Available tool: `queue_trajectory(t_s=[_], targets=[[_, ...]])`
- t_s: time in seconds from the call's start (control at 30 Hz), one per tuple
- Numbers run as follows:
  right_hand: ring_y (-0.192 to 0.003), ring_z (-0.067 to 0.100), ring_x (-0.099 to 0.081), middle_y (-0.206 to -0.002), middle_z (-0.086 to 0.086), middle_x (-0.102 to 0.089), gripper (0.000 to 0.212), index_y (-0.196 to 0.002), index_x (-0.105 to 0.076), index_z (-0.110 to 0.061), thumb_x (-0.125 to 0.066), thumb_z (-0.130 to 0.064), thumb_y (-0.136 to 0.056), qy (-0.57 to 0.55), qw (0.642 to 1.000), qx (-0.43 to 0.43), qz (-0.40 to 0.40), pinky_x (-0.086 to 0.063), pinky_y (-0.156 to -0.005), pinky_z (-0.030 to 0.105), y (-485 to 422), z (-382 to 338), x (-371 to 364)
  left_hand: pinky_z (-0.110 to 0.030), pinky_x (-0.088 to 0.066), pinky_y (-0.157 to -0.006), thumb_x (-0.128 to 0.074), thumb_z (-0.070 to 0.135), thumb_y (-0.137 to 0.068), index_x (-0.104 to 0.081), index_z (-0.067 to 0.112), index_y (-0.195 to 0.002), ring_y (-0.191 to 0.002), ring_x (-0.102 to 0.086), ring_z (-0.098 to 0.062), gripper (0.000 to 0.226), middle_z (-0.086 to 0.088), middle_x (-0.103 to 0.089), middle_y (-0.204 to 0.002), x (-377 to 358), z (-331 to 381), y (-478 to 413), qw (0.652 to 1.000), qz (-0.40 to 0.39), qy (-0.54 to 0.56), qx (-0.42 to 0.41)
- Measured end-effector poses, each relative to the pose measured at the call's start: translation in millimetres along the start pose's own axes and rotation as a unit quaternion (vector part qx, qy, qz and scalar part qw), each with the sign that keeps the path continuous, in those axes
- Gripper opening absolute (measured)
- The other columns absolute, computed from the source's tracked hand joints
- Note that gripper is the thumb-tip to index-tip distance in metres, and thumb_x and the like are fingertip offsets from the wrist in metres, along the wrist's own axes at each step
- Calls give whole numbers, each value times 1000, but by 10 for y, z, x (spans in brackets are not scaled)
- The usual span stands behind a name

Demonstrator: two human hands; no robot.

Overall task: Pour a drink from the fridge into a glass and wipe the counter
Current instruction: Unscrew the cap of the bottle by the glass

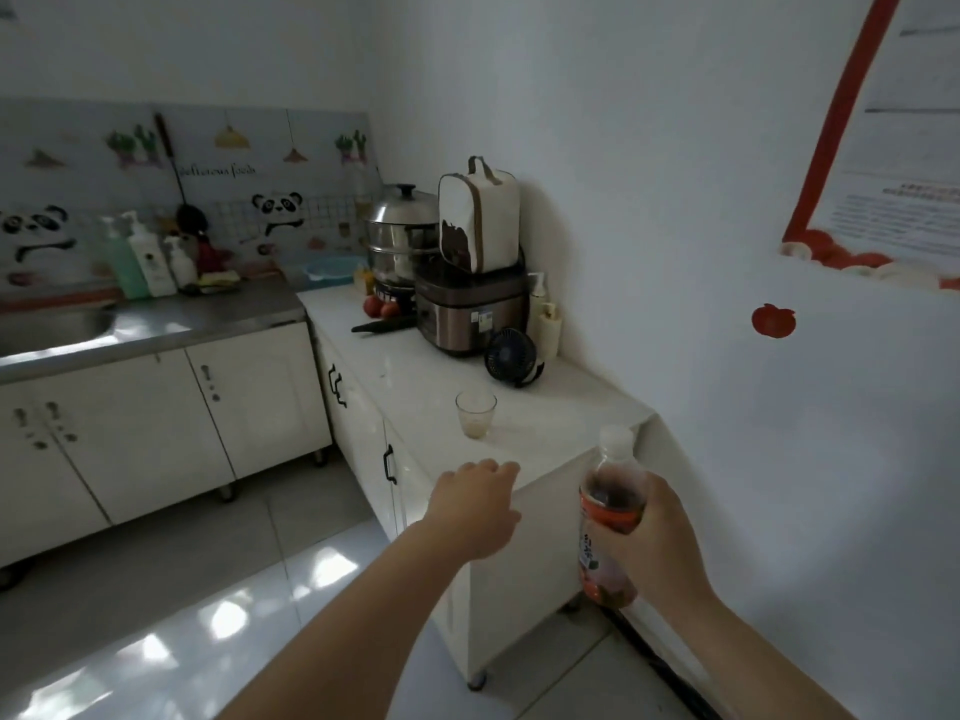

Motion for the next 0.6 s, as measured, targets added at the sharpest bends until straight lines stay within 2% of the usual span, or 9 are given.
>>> queue_trajectory(t_s=[0.13, 0.3, 0.43, 0.6], targets=[[-105, 12, -55, -115, -8, -56, 53, -112, -52, -33, -79, -33, -66, 5, 1000, -10, 3, -52, -89, 35, -552, 12, -302, -41, -36, -103, -47, 35, -96, -33, 15, -141, -128, -43, -28, 52, -8, -45, -142, 99, -303, -505, 1000, -3, 10, -7], [-105, 8, -56, -111, -13, -58, 49, -109, -53, -39, -77, -36, -67, 4, 1000, -9, -8, -52, -89, 35, -1196, 17, -649, -41, -36, -107, -44, 38, -97, -32, 18, -144, -131, -41, -27, 53, -7, -43, -145, 408, -604, -1138, 999, 18, 46, -17], [-100, 6, -59, -110, -11, -59, 52, -111, -53, -36, -71, -48, -63, 27, 999, -22, -28, -55, -85, 35, -1612, 106, -872, -39, -39, -106, -44, 42, -96, -34, 21, -143, -130, -43, -24, 52, -5, -46, -143, 716, -700, -1541, 992, 61, 104, -29], [-93, 7, -59, -106, -7, -60, 50, -109, -54, -31, -70, -43, -64, 61, 997, 2, -54, -54, -80, 29, -2061, 165, -1050, -35, -40, -102, -48, 41, -95, -33, 26, -145, -127, -45, -21, 55, -3, -50, -139, 919, -651, -1988, 987, 67, 119, -84]])
Point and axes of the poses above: each hand's wrist, its own y-axis away from the middle knuckle, its own x-axis out of the back of the hand, z = x × y, the point moved 7 cm from there along -y, towards the middle knuckle
